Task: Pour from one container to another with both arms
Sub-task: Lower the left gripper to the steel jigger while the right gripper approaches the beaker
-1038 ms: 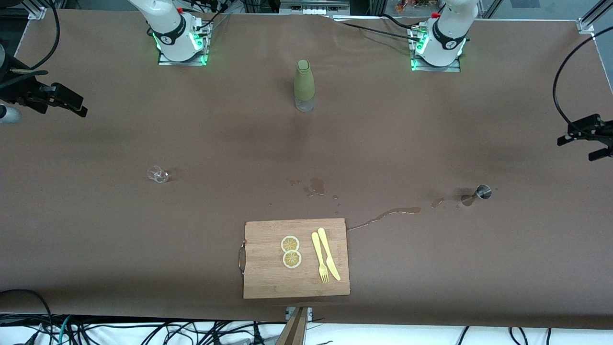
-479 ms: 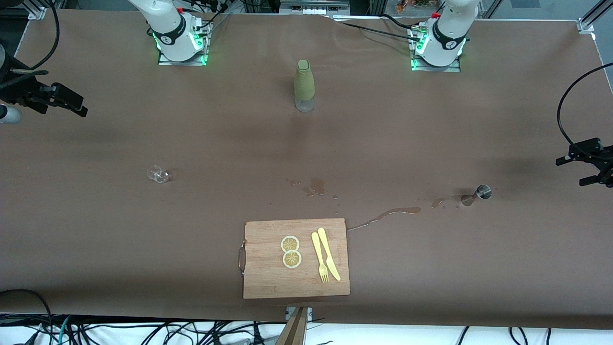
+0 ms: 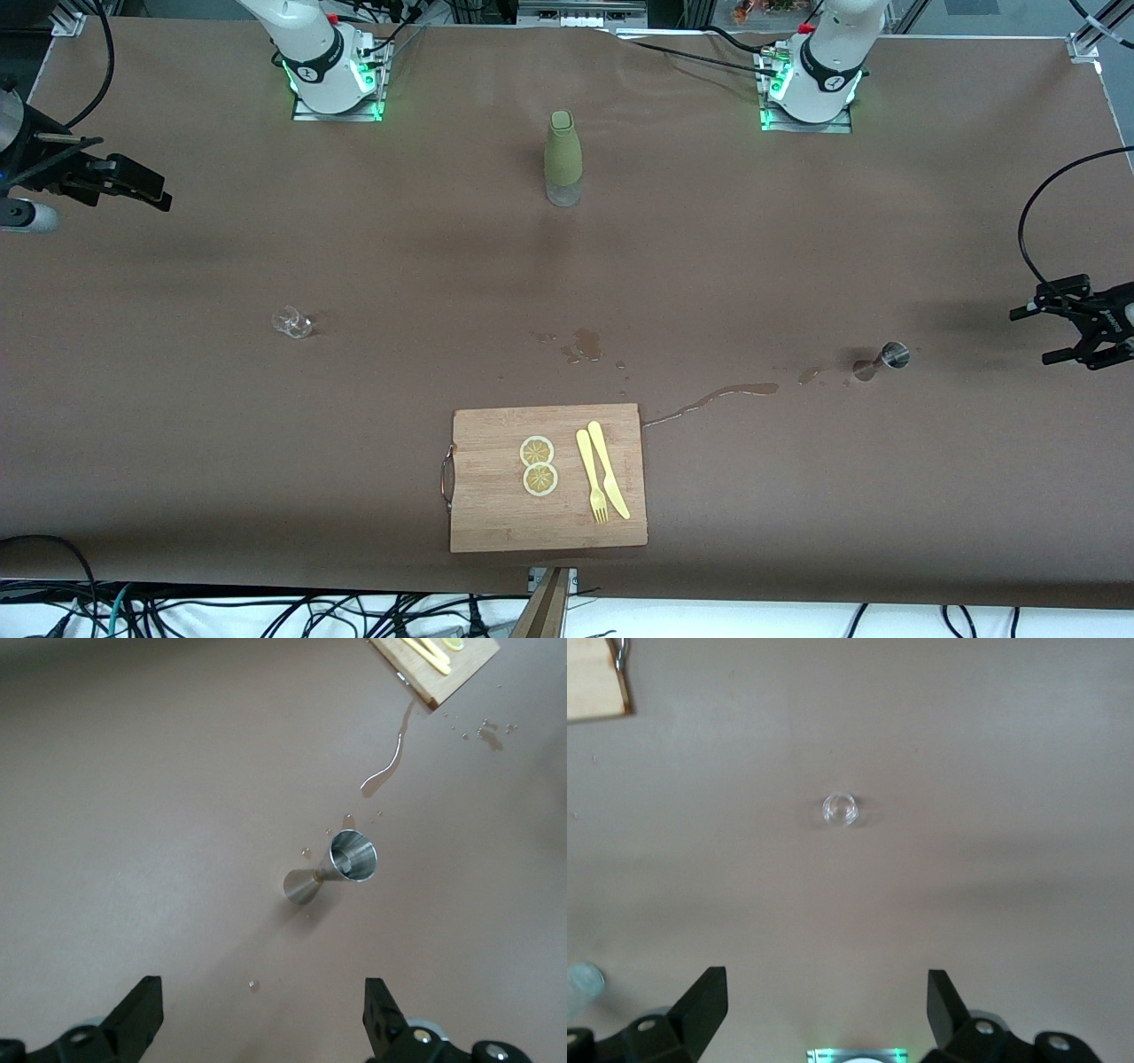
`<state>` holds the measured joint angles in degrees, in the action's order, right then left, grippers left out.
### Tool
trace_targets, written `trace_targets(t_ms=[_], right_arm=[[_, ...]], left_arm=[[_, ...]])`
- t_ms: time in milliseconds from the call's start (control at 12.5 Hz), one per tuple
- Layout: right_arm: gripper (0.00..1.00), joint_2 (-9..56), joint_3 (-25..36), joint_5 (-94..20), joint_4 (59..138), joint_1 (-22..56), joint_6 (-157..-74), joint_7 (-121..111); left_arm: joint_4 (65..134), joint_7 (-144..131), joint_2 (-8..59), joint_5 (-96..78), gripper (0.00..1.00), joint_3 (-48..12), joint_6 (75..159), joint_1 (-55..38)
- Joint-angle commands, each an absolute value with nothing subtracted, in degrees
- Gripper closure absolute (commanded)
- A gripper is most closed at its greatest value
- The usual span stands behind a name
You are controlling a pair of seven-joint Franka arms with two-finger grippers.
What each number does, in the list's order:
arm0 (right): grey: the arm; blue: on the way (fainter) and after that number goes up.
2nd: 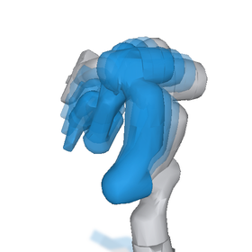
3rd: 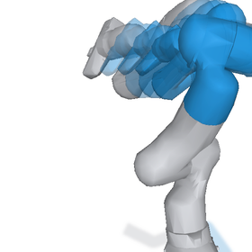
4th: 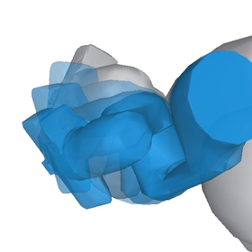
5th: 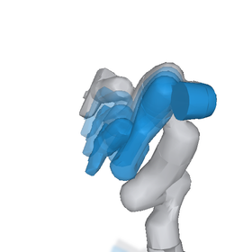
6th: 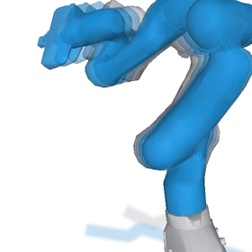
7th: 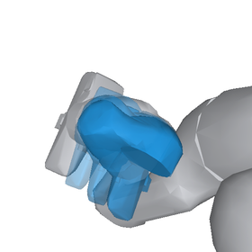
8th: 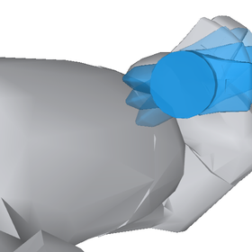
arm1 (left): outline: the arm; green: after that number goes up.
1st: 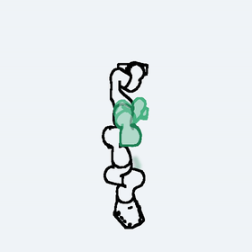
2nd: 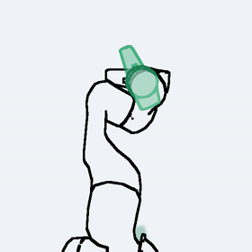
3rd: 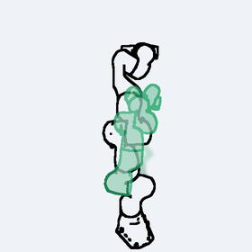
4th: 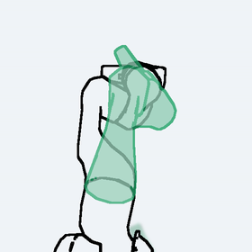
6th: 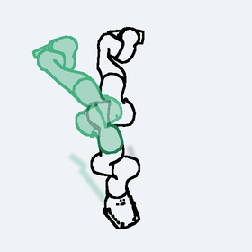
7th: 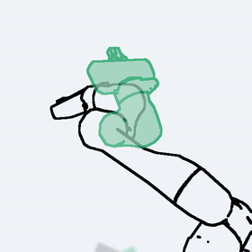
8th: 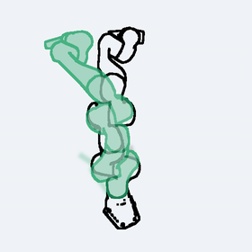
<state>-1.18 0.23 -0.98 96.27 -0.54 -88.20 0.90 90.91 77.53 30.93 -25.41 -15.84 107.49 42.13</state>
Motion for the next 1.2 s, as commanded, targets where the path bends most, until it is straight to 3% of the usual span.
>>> trace_targets(t_ms=[0,479,958,1118], right_arm=[[0.0,0.78,-0.09,-1.06,96.59,-0.44,-86.4,-5.68],[0.0,5.44,0.17,-0.79,96.59,-0.88,-83.76,-22.63],[0.0,9.13,0.44,-1.93,96.68,-1.66,-88.14,-37.5],[0.0,11.5,0.53,-7.62,96.59,-4.73,-90.08,-47.75]], left_arm=[[86.05,84.26,36.11,-29.16,0.0,-16.0,106.79,42.1],[85.69,104.46,43.5,-38.13,0.0,-15.73,106.79,41.49],[86.04,128.38,50.26,-50.69,0.0,-15.65,106.09,41.4],[86.4,131.47,52.2,-55.35,0.0,-15.64,103.81,41.31]])
